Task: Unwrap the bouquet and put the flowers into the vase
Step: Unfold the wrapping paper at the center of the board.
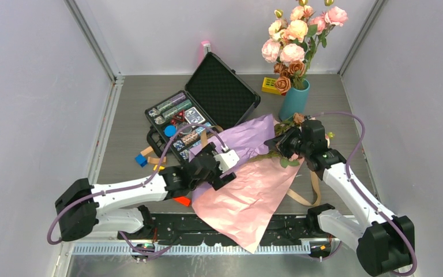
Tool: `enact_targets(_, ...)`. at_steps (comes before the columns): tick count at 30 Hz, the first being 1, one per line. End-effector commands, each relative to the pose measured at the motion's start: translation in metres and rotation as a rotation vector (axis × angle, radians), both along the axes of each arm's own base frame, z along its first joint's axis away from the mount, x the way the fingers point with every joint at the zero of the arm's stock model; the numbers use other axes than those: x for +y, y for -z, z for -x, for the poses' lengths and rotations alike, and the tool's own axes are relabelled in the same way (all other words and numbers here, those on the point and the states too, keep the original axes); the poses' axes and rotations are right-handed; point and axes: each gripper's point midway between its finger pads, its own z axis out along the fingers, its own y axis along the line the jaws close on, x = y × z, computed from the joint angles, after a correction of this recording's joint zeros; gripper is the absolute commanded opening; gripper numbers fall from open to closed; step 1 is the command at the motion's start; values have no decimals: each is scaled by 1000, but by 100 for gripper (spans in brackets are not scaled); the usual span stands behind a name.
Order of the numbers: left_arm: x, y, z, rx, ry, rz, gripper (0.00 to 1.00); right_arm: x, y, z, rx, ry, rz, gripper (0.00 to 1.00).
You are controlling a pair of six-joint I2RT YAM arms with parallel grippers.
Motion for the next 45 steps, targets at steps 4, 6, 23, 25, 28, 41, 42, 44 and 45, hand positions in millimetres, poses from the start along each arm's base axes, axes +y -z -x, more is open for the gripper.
enact_targets(4, 4, 2, -16, -98, -91, -43, 100, 1, -38, -12, -100, 17, -41, 0)
enact_targets(6, 8, 1, -23, -142, -129, -75, 100, 2, -38, -12, -99, 15, -41, 0)
enact_targets(23, 13, -44, -57, -282, -315, -87, 0, -5, -41, -6, -130, -23, 51, 15)
enact_targets(25, 12, -43, -58, -248, -300, -86, 0, -10, -43, -1, -139, -17, 81, 22)
enact_targets(28, 14, -40, -62, -181, -301, -76, 0, -17, -49, 3, -171, -15, 126, 42)
enact_targets(41, 38, -28, -104, 125, -425, 26, 0, -27, -72, 26, -266, -58, 196, 77)
enact_targets(42, 38, -27, -106, 139, -428, 35, 0, -25, -72, 28, -262, -74, 191, 77)
enact_targets(44, 37, -22, -108, 182, -428, 48, 0, -21, -76, 32, -273, -101, 177, 77)
enact_targets(45, 38, -22, -110, 196, -432, 52, 0, -19, -77, 34, -282, -111, 169, 77)
